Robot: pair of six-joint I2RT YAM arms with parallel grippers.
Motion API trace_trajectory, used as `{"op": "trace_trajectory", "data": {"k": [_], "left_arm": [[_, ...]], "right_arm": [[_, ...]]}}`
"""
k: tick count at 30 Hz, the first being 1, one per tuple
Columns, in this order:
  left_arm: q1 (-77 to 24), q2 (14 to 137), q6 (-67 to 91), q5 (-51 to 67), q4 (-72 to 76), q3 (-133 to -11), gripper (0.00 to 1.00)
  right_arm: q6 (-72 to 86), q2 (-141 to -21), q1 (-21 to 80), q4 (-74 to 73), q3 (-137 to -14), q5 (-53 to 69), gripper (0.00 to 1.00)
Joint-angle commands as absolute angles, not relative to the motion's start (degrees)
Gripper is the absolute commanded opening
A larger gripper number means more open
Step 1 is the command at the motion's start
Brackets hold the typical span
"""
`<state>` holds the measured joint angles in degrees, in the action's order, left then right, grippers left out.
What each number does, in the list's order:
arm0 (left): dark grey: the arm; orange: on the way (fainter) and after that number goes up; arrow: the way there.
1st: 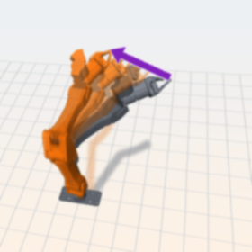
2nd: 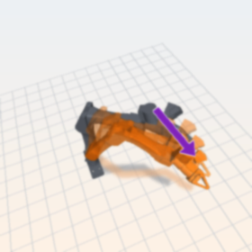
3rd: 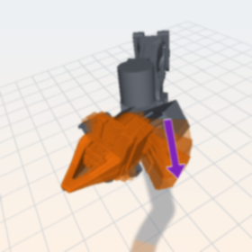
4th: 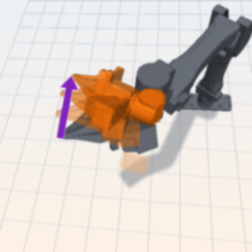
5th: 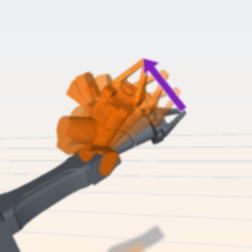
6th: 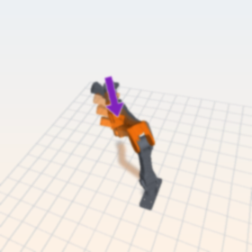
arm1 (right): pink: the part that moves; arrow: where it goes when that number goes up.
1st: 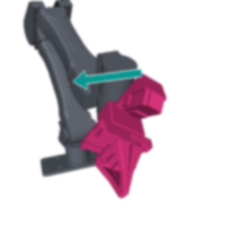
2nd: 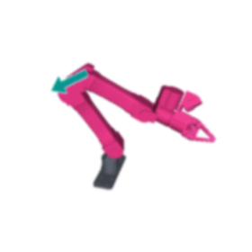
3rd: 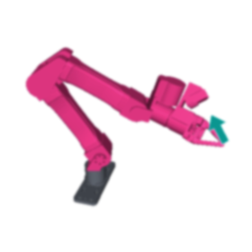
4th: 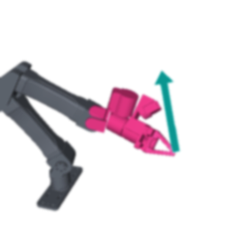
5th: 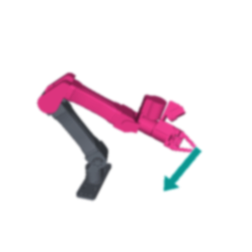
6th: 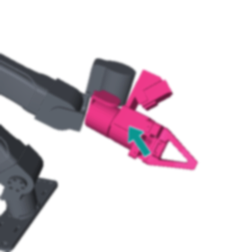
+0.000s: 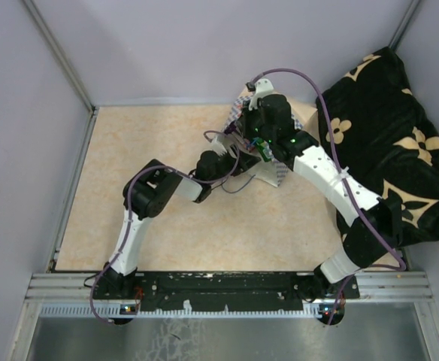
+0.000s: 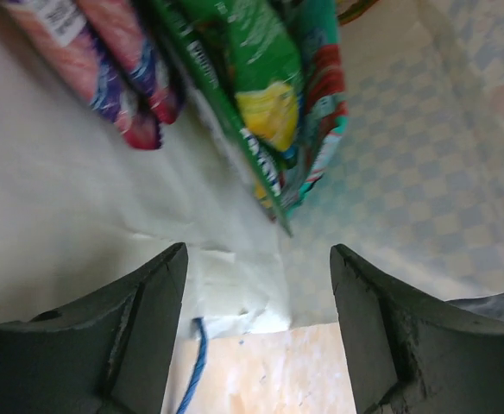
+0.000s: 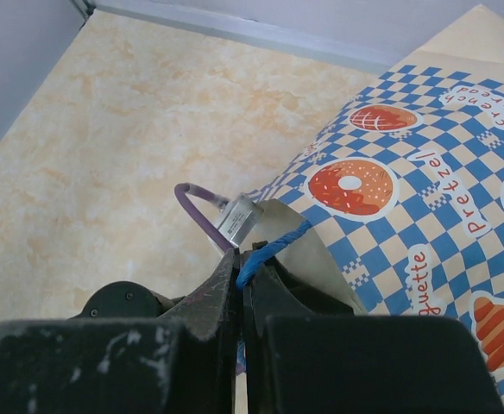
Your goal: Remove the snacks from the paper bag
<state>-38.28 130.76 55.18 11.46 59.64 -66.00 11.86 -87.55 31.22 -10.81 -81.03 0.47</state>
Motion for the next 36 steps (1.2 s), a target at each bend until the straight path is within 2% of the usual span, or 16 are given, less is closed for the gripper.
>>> {"op": "trace_trajectory", "data": {"k": [1, 7, 12, 25, 27, 30, 31, 32, 33, 36], "left_arm": [[-38.91, 132.54, 59.72, 10.62, 64.55, -69.23, 0.74], [-39.69, 134.04, 60.83, 5.3, 56.89, -73.12, 0.72], [-40.49, 135.71, 61.26, 2.03, 52.79, -76.06, 0.63], [-41.74, 139.91, 63.33, -2.8, 49.93, -82.08, 0.53], [-41.75, 140.0, 63.13, -3.31, 50.57, -82.03, 0.48], [-41.66, 139.93, 62.52, -3.68, 52.28, -81.77, 0.34], [-41.66, 139.91, 62.24, -3.57, 52.82, -81.63, 0.27], [-41.62, 139.88, 62.14, -3.6, 52.85, -81.51, 0.11], [-41.65, 139.65, 61.92, -3.97, 52.49, -81.43, 0.01], [-41.45, 139.24, 59.5, -3.3, 53.27, -81.02, 0.0]], "right_arm": [[12.71, -84.32, 30.85, -7.73, -80.82, -0.12, 0.0], [13.27, -84.82, 30.85, -7.6, -81.07, 0.11, 0.0], [13.36, -84.56, 30.86, -7.48, -80.98, -0.09, 0.0], [13.7, -84.42, 30.89, -7.03, -80.53, -0.26, 0.0], [13.71, -84.46, 30.85, -6.79, -80.44, -0.24, 0.0], [13.78, -84.56, 30.85, -6.74, -80.41, -0.31, 0.0], [13.8, -84.55, 30.85, -6.65, -80.41, -0.4, 0.0], [13.8, -84.55, 30.85, -6.68, -80.42, -0.43, 0.0], [13.8, -84.55, 30.85, -6.66, -80.34, -0.56, 0.0], [13.74, -84.55, 30.89, -6.6, -80.28, -0.86, 0.0]]}}
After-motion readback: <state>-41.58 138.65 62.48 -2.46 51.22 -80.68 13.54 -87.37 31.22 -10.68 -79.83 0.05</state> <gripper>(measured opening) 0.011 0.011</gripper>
